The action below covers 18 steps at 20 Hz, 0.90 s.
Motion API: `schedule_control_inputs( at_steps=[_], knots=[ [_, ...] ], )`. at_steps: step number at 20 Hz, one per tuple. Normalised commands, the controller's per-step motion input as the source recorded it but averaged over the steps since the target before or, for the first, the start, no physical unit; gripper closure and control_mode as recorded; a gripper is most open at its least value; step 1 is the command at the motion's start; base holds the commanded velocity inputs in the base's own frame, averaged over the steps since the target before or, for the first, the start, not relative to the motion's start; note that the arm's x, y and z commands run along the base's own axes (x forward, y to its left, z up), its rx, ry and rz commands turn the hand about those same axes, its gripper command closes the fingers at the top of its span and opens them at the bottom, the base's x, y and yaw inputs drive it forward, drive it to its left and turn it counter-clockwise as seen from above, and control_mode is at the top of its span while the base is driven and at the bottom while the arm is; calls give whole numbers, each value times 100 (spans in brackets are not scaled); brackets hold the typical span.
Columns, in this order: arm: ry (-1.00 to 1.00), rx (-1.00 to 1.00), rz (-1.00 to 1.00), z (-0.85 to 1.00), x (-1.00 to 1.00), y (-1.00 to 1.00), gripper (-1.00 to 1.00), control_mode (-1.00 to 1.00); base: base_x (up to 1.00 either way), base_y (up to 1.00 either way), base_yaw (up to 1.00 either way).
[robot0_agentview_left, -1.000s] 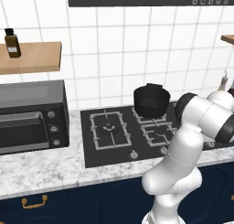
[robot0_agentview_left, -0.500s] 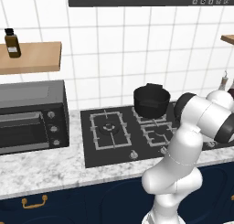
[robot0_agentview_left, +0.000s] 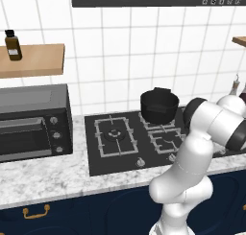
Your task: Pick the kettle from the counter and place it on a stove burner. Then turn the burner on.
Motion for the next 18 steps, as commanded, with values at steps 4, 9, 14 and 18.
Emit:
schedule_control_inputs(
  at_steps=[4,9,14,18],
  knots=[
    [-10,-15,46,0,-12,0,100,-100,0,0,0],
    [-9,-18,46,0,-13,0,100,-100,0,0,0],
    [-4,-18,38,0,-7,1,-100,-100,0,0,0],
    [3,-3,0,0,0,5,-100,-100,0,0,0]
  ],
)
